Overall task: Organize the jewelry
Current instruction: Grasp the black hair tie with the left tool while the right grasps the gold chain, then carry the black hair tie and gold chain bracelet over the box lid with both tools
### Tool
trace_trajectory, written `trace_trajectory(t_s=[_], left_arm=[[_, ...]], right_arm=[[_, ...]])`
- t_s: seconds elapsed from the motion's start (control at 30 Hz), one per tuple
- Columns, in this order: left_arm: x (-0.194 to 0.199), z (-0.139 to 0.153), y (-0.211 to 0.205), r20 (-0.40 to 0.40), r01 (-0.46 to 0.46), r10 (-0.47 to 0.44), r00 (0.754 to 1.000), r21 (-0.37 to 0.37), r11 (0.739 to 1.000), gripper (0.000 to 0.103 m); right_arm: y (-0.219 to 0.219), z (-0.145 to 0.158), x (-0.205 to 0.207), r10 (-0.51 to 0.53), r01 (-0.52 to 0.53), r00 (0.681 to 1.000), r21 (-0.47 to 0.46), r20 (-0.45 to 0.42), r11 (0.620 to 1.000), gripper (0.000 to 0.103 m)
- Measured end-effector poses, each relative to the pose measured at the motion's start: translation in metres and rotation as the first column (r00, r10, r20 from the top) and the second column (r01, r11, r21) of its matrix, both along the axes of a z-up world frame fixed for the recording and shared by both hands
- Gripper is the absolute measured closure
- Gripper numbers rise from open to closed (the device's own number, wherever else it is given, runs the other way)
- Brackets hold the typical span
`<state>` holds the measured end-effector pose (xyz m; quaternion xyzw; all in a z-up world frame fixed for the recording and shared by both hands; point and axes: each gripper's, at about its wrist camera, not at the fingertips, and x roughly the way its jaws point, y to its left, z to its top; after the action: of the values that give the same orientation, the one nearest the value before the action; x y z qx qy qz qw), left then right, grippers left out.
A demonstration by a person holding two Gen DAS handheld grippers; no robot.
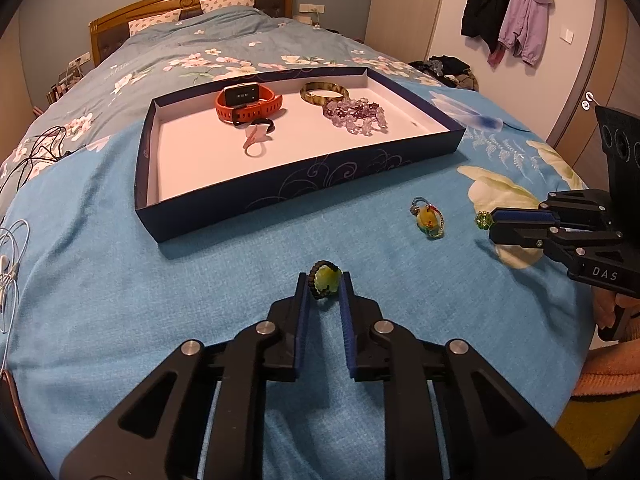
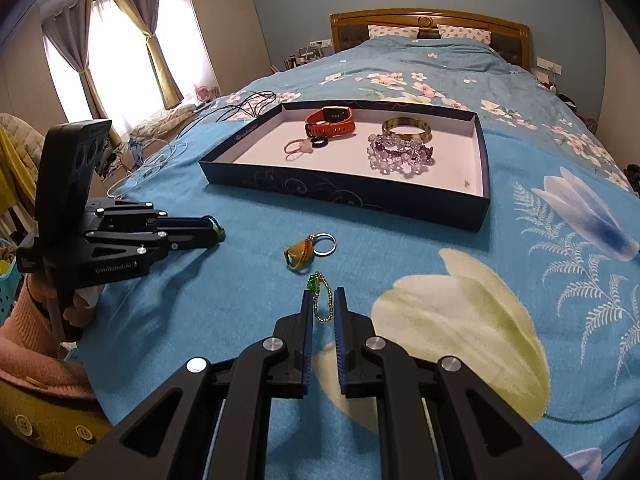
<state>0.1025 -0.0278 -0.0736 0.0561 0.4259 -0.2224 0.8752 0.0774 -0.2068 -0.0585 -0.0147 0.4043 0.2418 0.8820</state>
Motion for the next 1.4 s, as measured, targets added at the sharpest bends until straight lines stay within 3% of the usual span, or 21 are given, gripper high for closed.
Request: trace_trajectory(t_s=[0.53,1.4], left_arm=[[-0.002,0.005,0.003,0.038,-0.026,0.026,0.999,-0.013,1.000,0.091],[0.000,0.055,0.013,0.191,-0.109,0.126,0.973,-0.098,0.989,0.091]], right_arm=[[-0.002,0.010,0.009,-0.020,0.019,0.999,0.049,0.028,0.999,0.095],[-0.004,0.038,0.037,-0.065,0.053,0.989,0.090,0.133,0.995,0.094]])
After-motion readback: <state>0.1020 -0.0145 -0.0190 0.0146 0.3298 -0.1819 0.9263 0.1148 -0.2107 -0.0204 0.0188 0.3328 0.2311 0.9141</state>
